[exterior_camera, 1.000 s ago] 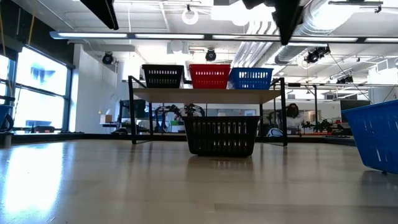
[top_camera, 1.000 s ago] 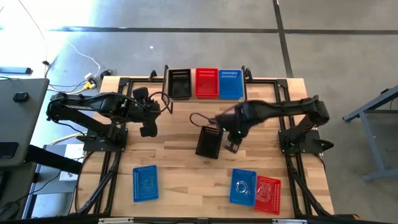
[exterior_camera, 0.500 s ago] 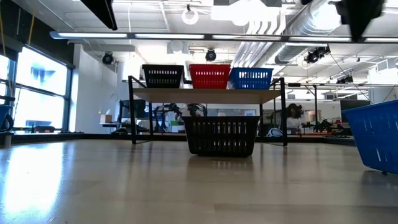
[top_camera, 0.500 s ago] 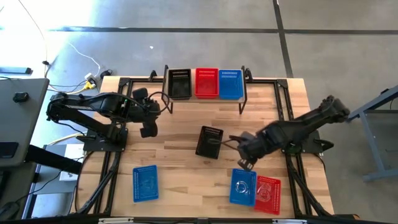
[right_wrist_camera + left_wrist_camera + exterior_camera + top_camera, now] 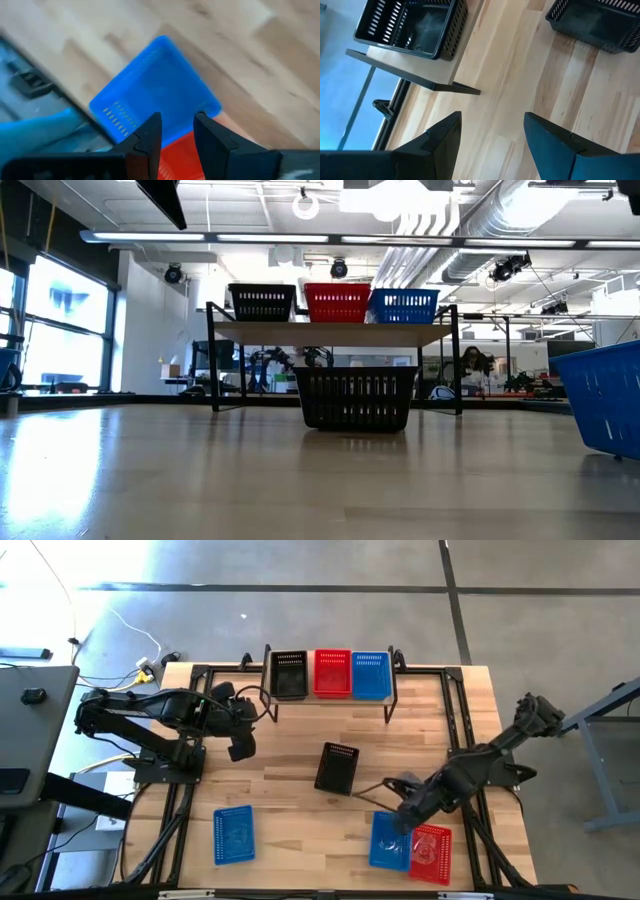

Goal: Stack baskets on shelf by color
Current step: Stack the right blue bin on top of the blue bin on the shelf

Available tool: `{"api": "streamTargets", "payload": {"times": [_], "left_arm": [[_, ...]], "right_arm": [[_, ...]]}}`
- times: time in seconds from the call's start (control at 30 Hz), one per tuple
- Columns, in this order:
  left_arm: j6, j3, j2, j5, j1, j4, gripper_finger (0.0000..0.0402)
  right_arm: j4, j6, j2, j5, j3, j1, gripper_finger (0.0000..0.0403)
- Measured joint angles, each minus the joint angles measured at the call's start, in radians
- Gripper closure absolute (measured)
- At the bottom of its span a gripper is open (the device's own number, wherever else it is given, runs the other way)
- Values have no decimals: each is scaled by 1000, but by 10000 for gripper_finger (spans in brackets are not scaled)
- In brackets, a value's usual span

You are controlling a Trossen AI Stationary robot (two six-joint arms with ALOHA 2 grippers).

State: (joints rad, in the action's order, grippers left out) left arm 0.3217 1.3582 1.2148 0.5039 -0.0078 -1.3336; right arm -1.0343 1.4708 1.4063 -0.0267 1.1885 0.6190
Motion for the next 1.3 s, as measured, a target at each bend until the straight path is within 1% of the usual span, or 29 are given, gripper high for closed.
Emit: {"api": "streamTargets", "payload": {"times": [0.2, 0.4, 0.5, 0.6, 0.73, 0.87, 1.1, 1.3], "left_arm": [[18, 0, 0, -18, 0, 0, 197], [31, 0, 0, -25, 0, 1, 197], [46, 0, 0, -27, 0, 1, 197], [47, 0, 0, -32, 0, 1, 197], [46, 0, 0, -42, 0, 1, 197], [55, 0, 0, -49, 0, 1, 197], [69, 0, 0, -50, 0, 1, 197], [72, 0, 0, -50, 0, 1, 197]], "right_arm": [[122, -75, 2, -49, 0, 84, 305], [239, -213, 14, -76, 0, 155, 304], [268, -262, 29, -81, 0, 179, 303], [308, -305, 52, -81, 0, 193, 295], [357, -358, 101, -80, 0, 204, 271], [388, -410, 164, -54, 0, 214, 254], [400, -475, 250, -26, 0, 220, 256], [424, -524, 293, -3, 0, 220, 256]]}}
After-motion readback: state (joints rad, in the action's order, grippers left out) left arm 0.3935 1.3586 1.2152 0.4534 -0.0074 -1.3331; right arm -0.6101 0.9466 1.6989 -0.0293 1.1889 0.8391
